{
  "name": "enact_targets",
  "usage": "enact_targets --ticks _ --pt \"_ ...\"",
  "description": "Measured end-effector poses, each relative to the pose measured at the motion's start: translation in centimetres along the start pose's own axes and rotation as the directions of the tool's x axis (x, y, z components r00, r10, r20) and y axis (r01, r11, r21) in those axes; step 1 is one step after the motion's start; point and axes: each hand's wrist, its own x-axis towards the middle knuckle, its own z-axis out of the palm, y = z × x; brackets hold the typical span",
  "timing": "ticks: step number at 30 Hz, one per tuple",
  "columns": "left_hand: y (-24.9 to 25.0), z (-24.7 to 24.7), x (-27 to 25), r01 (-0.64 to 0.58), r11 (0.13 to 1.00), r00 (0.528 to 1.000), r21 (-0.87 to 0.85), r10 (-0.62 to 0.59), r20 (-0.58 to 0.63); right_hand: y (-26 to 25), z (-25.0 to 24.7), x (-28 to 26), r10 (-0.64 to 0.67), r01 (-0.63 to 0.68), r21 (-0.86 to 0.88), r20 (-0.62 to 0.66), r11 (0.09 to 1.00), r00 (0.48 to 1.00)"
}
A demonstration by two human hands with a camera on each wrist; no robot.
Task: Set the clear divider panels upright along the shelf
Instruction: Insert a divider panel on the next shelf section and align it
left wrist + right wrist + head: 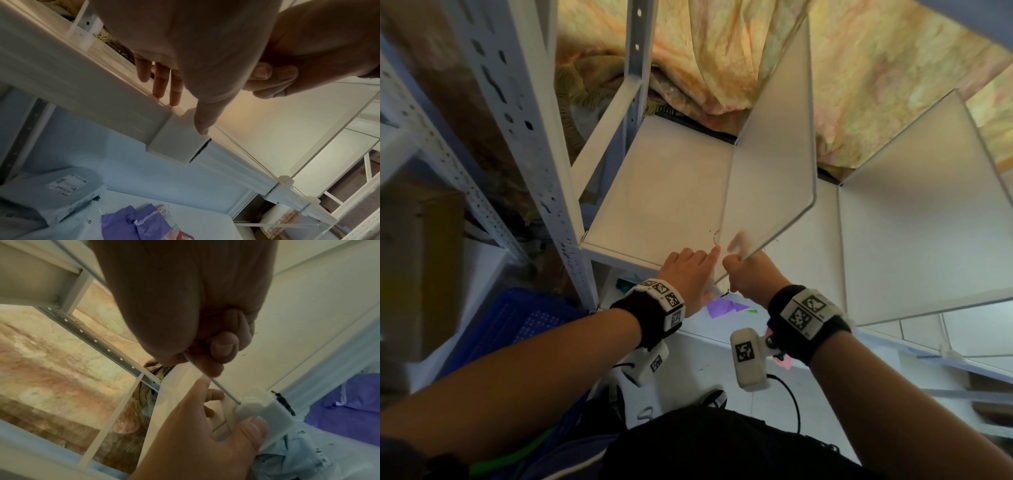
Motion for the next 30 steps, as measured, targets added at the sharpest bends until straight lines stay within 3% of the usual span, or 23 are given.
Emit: enact_targets --ticks 5,7,9,14,22,30 --pt "-0.6 0.4 0.1 -0.035 0.999 0.998 -0.026 0.034 -0.051 0.3 0.0 0.3 -0.012 0.012 -0.001 -0.005 1.0 1.0" --pt "-1.6 0.7 0.1 -0.057 0.996 0.998 -0.072 0.057 -0.001 1.3 0.3 0.5 -0.078 0.079 -0.035 0.035 0.996 0.996" --pt "-2.5 0.8 0.3 -0.117 0.991 0.992 -0.069 0.12 0.034 2.7 -0.1 0.5 -0.129 0.143 -0.147 0.103 0.979 0.986" --pt "-3.7 0.8 0.9 -0.186 0.983 0.981 0.007 0.185 0.054 6.5 -0.3 1.5 -0.102 0.178 -0.382 0.211 0.907 0.972" --pt "-4.5 0.1 3.4 -0.247 0.962 0.946 0.113 0.215 0.242 10.3 -0.8 3.1 -0.08 0.157 -0.326 0.237 0.932 0.968" --pt "-0.1 0.1 4.3 -0.155 0.972 0.978 0.179 0.125 0.167 12.1 -0.5 3.6 -0.123 0.174 -0.239 0.212 0.955 0.969"
